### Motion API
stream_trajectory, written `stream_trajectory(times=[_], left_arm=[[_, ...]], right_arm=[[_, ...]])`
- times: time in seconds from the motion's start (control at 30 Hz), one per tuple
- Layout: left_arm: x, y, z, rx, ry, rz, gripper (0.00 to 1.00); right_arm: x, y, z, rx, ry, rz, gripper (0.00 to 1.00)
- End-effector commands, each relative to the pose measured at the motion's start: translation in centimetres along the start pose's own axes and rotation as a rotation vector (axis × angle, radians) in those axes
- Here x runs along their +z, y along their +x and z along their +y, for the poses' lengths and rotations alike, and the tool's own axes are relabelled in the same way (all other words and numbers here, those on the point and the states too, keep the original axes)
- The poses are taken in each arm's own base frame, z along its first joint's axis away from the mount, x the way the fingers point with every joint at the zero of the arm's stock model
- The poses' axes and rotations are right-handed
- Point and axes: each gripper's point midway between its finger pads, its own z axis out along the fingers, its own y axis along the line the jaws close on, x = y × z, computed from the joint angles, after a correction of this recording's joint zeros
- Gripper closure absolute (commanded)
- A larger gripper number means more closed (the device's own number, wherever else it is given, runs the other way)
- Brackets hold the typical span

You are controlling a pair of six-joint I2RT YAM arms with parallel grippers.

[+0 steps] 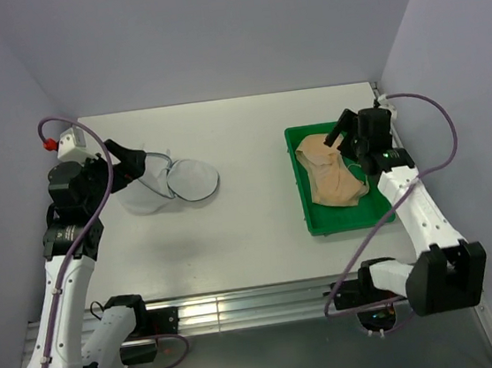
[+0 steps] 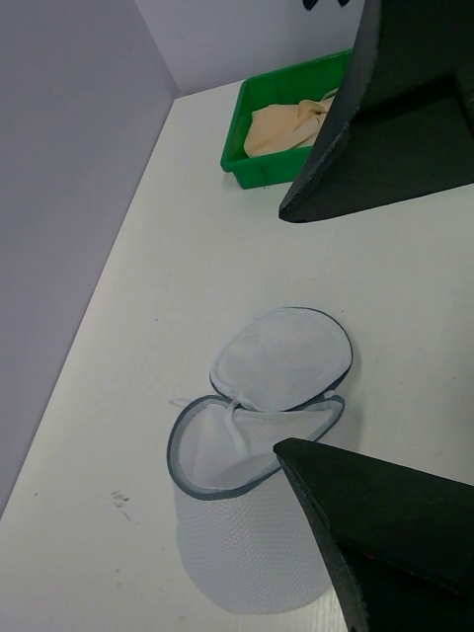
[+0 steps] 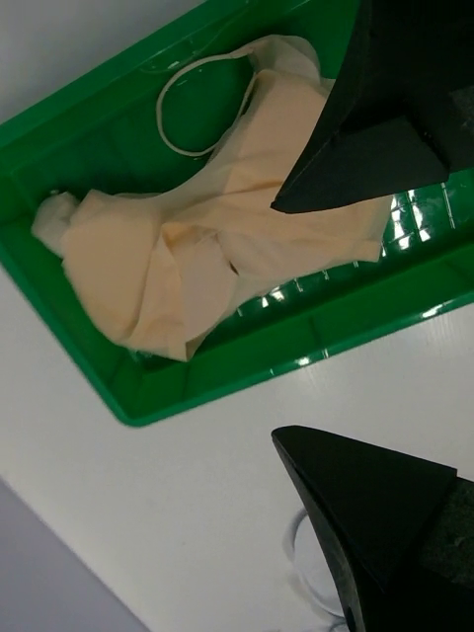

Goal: Place the bra in the laundry bag and zip it closed

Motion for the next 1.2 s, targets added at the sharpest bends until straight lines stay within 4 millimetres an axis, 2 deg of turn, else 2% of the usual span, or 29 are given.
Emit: stream_trajectory(times=[0.0,0.03,0.13,0.23,0.3,0.4,0.43,0.47,0.53,0.57,0.67,0.77,0.97,1.17], left_arm=[[-0.4,-1.3,-0.6,-0.011,0.015,-0.042,0.01],[-0.3,-1.2,-0.6,-0.014,0.017,-0.039,0.01],[-0.4,-1.2,-1.0,-0.016,0.037,-0.034,0.01],[-0.3,-1.1,-1.1,-0.019,0.046,-0.029,0.01],[-0.3,-1.0,-1.3,-0.021,0.052,-0.023,0.01],[-0.4,-1.0,-1.4,-0.021,0.060,-0.024,0.01],[-0.4,-0.9,-1.4,-0.018,0.059,-0.023,0.01],[-0.4,-1.0,-1.5,-0.019,0.063,-0.024,0.01],[-0.4,-0.9,-1.6,-0.019,0.068,-0.021,0.01],[-0.4,-0.9,-1.6,-0.021,0.069,-0.019,0.01],[-0.4,-0.9,-1.7,-0.020,0.076,-0.018,0.01],[-0.4,-0.8,-1.8,-0.023,0.084,-0.013,0.01],[-0.4,-0.6,-2.2,-0.028,0.104,-0.002,0.01],[-0.5,-0.7,-2.3,-0.029,0.107,-0.004,0.01]], right_arm=[[3.3,2.4,-3.9,0.115,0.083,0.105,0.06],[4.1,2.3,-4.4,0.141,0.082,0.096,0.07],[6.4,4.1,-7.0,0.214,0.108,0.157,0.07],[8.0,5.9,-7.2,0.233,0.096,0.233,0.10],[8.3,6.7,-7.6,0.246,0.108,0.258,0.11],[7.7,7.7,-8.9,0.275,0.161,0.266,0.11],[7.0,7.3,-8.8,0.281,0.158,0.240,0.11],[6.5,7.9,-9.4,0.302,0.187,0.233,0.11],[5.1,7.1,-9.9,0.306,0.218,0.190,0.11],[4.7,6.5,-10.7,0.305,0.266,0.152,0.10],[2.7,6.0,-11.7,0.305,0.324,0.112,0.08],[1.6,7.3,-12.5,0.313,0.351,0.120,0.08],[2.1,9.1,-13.3,0.336,0.368,0.148,0.08],[3.9,9.4,-12.3,0.351,0.302,0.170,0.10]])
